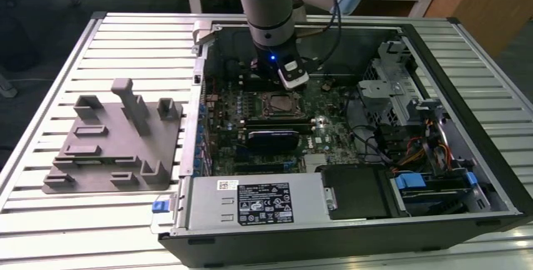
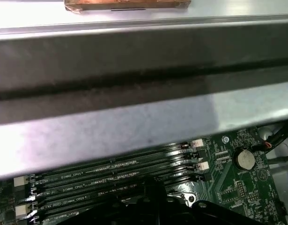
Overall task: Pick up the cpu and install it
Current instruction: 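Install the first cpu locking lever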
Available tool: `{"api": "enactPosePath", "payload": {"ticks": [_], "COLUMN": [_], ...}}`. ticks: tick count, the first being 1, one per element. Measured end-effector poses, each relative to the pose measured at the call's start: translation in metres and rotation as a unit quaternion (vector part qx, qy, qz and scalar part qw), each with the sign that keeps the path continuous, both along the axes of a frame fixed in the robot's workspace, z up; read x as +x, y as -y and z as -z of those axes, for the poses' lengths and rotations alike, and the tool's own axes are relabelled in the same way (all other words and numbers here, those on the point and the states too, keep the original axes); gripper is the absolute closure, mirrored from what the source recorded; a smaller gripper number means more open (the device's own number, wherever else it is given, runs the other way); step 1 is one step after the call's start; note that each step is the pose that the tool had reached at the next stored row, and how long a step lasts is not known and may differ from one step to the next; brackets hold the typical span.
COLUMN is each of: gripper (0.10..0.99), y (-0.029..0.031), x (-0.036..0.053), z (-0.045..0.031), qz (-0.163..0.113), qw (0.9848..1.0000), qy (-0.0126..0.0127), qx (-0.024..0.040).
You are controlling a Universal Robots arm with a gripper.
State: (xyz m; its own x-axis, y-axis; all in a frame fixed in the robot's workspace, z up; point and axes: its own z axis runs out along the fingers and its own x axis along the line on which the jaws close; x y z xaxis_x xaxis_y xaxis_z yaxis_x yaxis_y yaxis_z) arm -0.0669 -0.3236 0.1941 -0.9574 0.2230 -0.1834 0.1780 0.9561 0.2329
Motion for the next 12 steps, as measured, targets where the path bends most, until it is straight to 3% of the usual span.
{"api": "enactPosePath", "payload": {"ticks": [7, 12], "gripper": [0.980, 0.980], "y": [-0.0001, 0.0001], "x": [-0.0003, -0.0005], "z": [0.0043, 0.0050], "qz": [0.004, 0.004], "qw": [1.0000, 1.0000], "qy": [0.0052, 0.0055], "qx": [-0.0025, -0.0010]}}
